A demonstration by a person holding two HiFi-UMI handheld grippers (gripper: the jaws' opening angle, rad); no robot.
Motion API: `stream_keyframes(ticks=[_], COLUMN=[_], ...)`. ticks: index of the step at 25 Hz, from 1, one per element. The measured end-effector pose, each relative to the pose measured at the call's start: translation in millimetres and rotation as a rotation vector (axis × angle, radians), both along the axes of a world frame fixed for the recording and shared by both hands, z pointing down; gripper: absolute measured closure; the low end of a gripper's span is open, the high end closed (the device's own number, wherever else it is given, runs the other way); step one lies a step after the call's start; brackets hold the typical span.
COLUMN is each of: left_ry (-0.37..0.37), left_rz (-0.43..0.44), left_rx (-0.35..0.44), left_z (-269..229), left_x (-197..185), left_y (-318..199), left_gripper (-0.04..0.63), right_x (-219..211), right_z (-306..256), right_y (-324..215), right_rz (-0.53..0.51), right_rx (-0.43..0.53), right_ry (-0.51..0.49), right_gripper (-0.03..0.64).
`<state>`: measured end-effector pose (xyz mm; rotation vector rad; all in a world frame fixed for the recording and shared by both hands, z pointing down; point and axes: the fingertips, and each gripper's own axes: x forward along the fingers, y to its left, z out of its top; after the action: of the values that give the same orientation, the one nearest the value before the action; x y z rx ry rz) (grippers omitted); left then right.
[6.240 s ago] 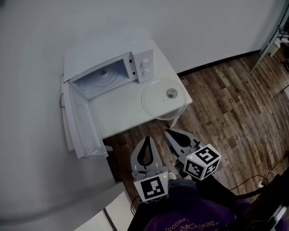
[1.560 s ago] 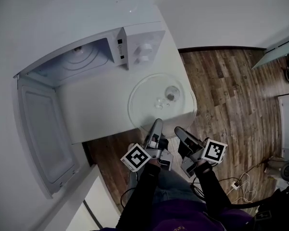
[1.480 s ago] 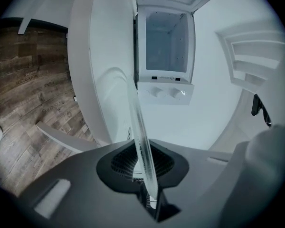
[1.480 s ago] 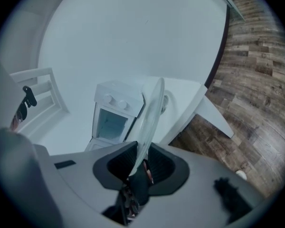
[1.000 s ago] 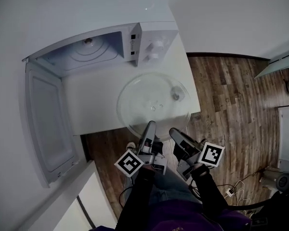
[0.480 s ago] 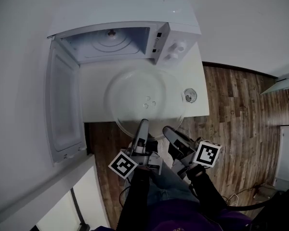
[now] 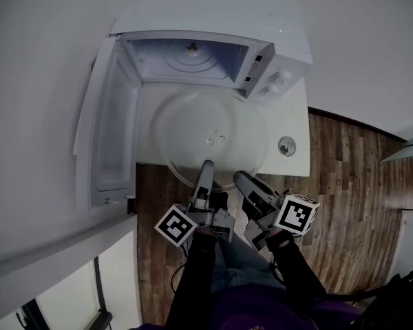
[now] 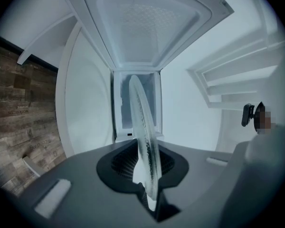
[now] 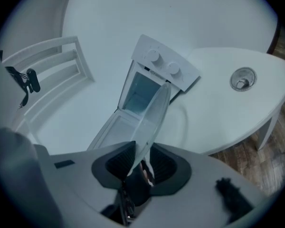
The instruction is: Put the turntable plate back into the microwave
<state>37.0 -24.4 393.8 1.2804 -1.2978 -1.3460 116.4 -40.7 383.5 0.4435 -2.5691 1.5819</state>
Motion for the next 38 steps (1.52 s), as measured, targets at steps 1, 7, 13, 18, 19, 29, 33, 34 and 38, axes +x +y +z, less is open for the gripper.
stream_keyframes(ticks=[1, 7, 13, 18, 19, 29, 33, 34, 38], left_ry=[0.001, 0.017, 0.029, 0.03, 0.033, 0.03, 0.038, 0.037, 0.021], left_rz=[-0.005, -0.028, -0.036, -0.021, -0.018, 0.009, 0.001, -0.001, 0.002], left_rx=[0.001, 0.008, 0.013, 0.005, 0.007, 0.01, -0.001, -0.002, -0.002], left_z=[-0.6, -1.9, 3.1, 9.6, 9.3, 14.2, 17.1, 17.1, 17.1], left_x=[-2.8, -18.8, -32.2, -47.6, -50.6, -79.4, -90.0, -92.4, -101.9], left_y=[0.3, -5.9, -21.6, -33.9, -36.7, -69.7, -76.3, -78.0, -83.9], left_gripper=[0.554, 0.554, 0.552, 0.552, 0.552, 0.554, 0.552, 0.552, 0.552], right_x=[-3.3, -20.0, -33.7, -49.1, -51.6, -79.8, -90.7, -93.1, -102.7], right_z=[-1.6, -6.6, -2.2, 2.5, 3.4, 10.4, 11.7, 11.7, 13.0], right_y=[-0.5, -8.8, -25.0, -36.8, -39.2, -69.4, -77.3, -79.3, -84.9], right_rz=[-0.004, -0.026, -0.018, -0.009, -0.006, 0.029, 0.025, 0.024, 0.015], right_rx=[0.008, 0.04, 0.054, 0.04, 0.037, 0.046, 0.047, 0.048, 0.049], right_ry=[-0.003, 0.001, 0.002, 0.004, 0.007, 0.02, 0.026, 0.026, 0.03], right_gripper=[0.52, 0.517, 0.517, 0.515, 0.515, 0.514, 0.512, 0.512, 0.512])
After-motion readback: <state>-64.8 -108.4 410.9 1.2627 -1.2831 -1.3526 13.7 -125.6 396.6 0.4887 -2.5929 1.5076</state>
